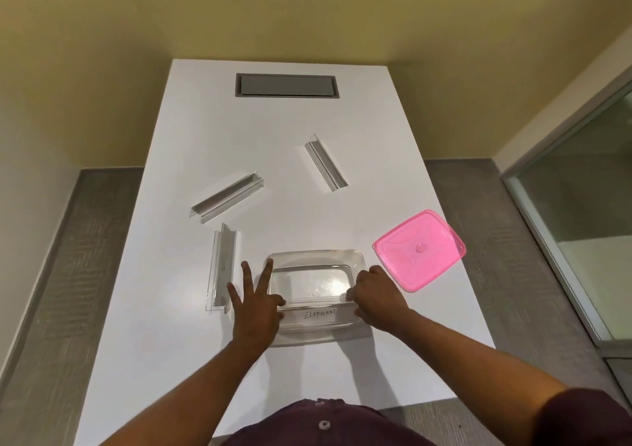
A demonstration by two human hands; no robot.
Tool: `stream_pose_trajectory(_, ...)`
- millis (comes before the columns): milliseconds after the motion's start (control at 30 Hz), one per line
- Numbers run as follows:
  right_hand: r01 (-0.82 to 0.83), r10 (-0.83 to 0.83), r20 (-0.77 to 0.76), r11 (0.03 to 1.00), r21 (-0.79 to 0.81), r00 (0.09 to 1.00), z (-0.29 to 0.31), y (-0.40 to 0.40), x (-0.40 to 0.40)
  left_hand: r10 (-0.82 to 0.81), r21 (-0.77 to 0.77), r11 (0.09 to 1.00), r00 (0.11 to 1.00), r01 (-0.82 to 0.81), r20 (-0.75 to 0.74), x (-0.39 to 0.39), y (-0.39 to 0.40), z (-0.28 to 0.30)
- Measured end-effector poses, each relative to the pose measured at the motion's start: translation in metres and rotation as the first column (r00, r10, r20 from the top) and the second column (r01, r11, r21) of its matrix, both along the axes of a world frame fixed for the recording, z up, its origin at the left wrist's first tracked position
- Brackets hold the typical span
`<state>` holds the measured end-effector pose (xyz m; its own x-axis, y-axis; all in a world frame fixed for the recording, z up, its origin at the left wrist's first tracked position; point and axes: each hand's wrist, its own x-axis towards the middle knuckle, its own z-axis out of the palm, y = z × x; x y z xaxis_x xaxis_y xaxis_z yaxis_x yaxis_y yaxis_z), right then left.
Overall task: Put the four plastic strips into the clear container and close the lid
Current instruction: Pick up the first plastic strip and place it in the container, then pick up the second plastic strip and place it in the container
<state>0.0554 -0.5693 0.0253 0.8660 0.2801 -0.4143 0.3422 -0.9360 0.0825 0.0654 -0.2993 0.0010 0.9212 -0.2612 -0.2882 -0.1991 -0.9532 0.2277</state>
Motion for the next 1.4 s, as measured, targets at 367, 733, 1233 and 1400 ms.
stream_pose_trajectory(367,0.044,-0.046,-0.013,0.994,-0.103,0.999,-0.013,0.013,0.001,-0.048,0.173,0.983,0.997,0.058,-0.062,0.009,-0.011,-0.011)
stream_pose_trajectory(733,0.065,-0.065,0.008,0.998,-0.023,0.998,-0.019,0.011,-0.001,-0.109,0.017,0.994,0.988,0.111,-0.106,0.007,-0.002,-0.011)
stream_pose_trajectory(1233,0.304,-0.423,-0.010,0.634,0.711,0.906,0.021,0.098,0.078,0.496,-0.495,0.746,0.868,-0.446,-0.035,0.017,0.072,0.000)
stream_pose_trajectory(1400,0.359,-0.374,-0.149,0.589,0.724,0.915,0.021,0.156,0.117,0.600,-0.315,0.693,0.761,-0.649,-0.248,0.033,0.095,-0.013)
